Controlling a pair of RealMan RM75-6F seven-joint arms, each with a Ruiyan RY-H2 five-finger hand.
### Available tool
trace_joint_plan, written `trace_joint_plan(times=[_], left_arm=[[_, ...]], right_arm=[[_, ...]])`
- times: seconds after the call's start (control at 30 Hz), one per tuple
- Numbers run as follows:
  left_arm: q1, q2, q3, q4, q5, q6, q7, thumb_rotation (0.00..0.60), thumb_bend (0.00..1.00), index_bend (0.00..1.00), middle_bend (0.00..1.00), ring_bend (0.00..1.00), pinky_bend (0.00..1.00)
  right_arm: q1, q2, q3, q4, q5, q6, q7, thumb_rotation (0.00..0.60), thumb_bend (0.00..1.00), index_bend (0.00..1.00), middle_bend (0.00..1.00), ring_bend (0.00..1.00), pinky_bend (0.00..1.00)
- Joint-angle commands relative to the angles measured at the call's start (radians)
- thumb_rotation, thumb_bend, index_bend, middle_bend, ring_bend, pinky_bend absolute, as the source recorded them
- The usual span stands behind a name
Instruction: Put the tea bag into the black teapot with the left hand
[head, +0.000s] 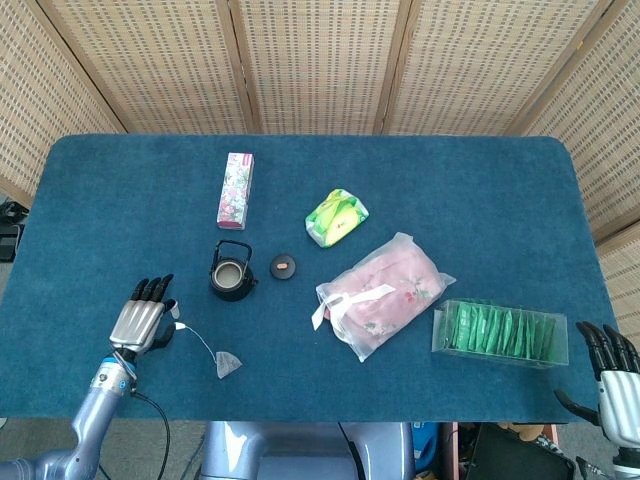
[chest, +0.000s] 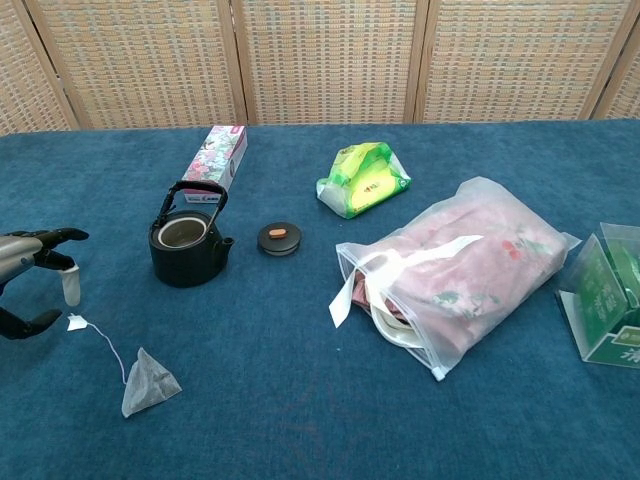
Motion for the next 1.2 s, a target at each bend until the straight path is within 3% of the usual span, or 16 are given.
trace_joint_plan(times=[0.03,1.2], left_arm=[[0.001,-0.007,-0.003,0.007,-0.002,0.000,0.003,0.600,0.39,0.48,0.00,0.00,0.00],[-0.008,-0.059,-0.037,0.055,-0.025,-0.045,0.005,0.600,0.38,0.52,0.00,0.00,0.00]], right_arm=[[-0.001,0.000,0.000,0.001,0.001,0.000,0.001,0.600,0.01,0.12,0.19,0.08,0.16],[-0.018,0.001,0.003,0.004,0.017,0.009,0.006,0.600,0.01,0.12,0.19,0.08,0.16]])
